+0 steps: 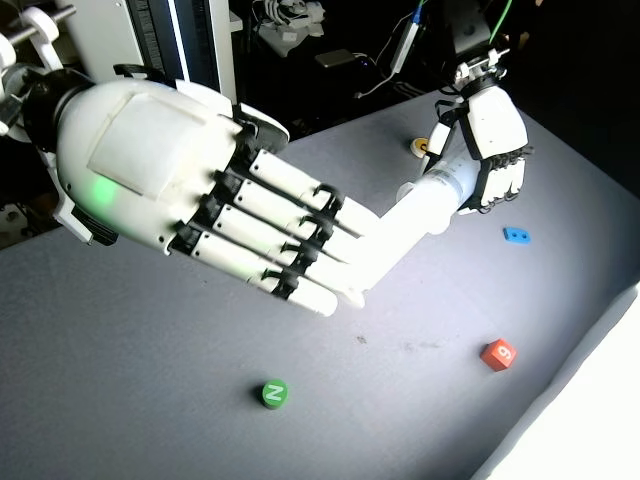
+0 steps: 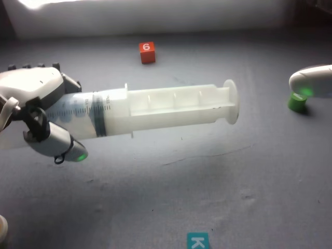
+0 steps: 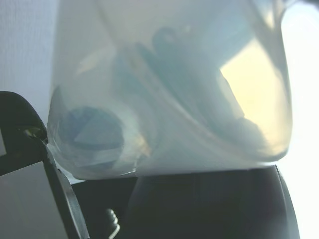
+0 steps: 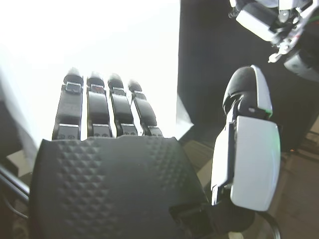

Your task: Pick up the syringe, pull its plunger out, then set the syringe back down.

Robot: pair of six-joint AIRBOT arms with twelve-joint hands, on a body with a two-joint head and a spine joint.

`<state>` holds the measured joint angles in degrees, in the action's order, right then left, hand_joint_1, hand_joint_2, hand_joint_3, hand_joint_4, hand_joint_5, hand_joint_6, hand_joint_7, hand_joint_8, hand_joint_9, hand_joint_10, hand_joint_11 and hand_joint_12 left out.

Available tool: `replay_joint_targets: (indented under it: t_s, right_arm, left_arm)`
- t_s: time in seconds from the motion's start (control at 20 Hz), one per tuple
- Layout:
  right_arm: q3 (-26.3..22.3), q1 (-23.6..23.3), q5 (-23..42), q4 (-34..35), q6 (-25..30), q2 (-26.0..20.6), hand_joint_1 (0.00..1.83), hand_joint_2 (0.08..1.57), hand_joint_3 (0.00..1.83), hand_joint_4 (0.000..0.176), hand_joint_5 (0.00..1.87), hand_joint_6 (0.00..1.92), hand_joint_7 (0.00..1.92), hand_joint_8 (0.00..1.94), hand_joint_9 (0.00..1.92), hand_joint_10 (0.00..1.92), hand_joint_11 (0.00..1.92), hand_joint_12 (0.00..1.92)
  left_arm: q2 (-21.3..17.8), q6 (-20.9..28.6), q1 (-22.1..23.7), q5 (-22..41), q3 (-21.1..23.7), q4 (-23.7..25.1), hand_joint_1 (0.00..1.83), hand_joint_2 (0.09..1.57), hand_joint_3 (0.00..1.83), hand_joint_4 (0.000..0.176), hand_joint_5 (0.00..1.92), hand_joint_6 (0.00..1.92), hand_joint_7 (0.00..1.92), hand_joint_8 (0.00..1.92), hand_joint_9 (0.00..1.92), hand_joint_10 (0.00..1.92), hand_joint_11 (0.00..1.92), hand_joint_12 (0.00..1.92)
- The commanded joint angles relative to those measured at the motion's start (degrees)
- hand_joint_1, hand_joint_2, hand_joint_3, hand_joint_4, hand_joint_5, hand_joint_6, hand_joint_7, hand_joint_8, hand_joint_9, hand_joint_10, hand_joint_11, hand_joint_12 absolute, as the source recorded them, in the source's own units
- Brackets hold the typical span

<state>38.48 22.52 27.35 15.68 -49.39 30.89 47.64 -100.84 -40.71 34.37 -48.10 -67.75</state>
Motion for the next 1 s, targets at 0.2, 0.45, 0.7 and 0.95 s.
replay_joint_targets:
  t_s: [0.2, 0.45, 0.7, 0.95]
  right_arm:
    - [-0.07, -0.37, 8.44, -0.64, 1.43, -0.2, 0.45, 0.95, 0.0, 0.0, 0.0, 0.0, 0.0, 0.0, 0.0, 0.0, 0.0, 0.0]
    - [-0.05, -0.37, 9.33, -0.89, 1.44, -0.19, 0.41, 0.95, 0.0, 0.0, 0.0, 0.0, 0.0, 0.0, 0.0, 0.0, 0.0, 0.0]
    - [0.04, -0.36, 9.8, -0.92, 1.44, -0.19, 0.47, 0.94, 0.0, 0.0, 0.0, 0.0, 0.0, 0.0, 0.0, 0.0, 0.0, 0.0]
    - [0.14, -0.28, 9.83, -0.92, 1.44, -0.18, 0.41, 0.95, 0.0, 0.0, 0.0, 0.0, 0.0, 0.0, 0.0, 0.0, 0.0, 0.0]
  left_arm:
    - [-0.22, 5.2, -3.83, 6.99, -0.3, 4.85, 1.36, 1.17, 0.0, 0.0, 0.87, 0.96, 0.92, 1.19, 0.73, 1.46, 0.47, 1.45]
    - [0.26, 9.54, -7.88, 9.42, -0.32, 6.43, 1.36, 1.16, 0.0, 0.0, 0.89, 0.95, 0.95, 1.15, 0.74, 1.43, 0.47, 1.44]
    - [2.42, 11.0, -9.55, 9.97, -0.82, 7.53, 1.36, 1.17, 0.0, 0.0, 0.87, 0.99, 0.93, 1.19, 0.73, 1.44, 0.47, 1.42]
    - [4.72, 11.94, -10.62, 10.44, -1.85, 8.55, 1.36, 1.17, 0.0, 0.0, 0.86, 1.0, 0.9, 1.23, 0.71, 1.45, 0.45, 1.43]
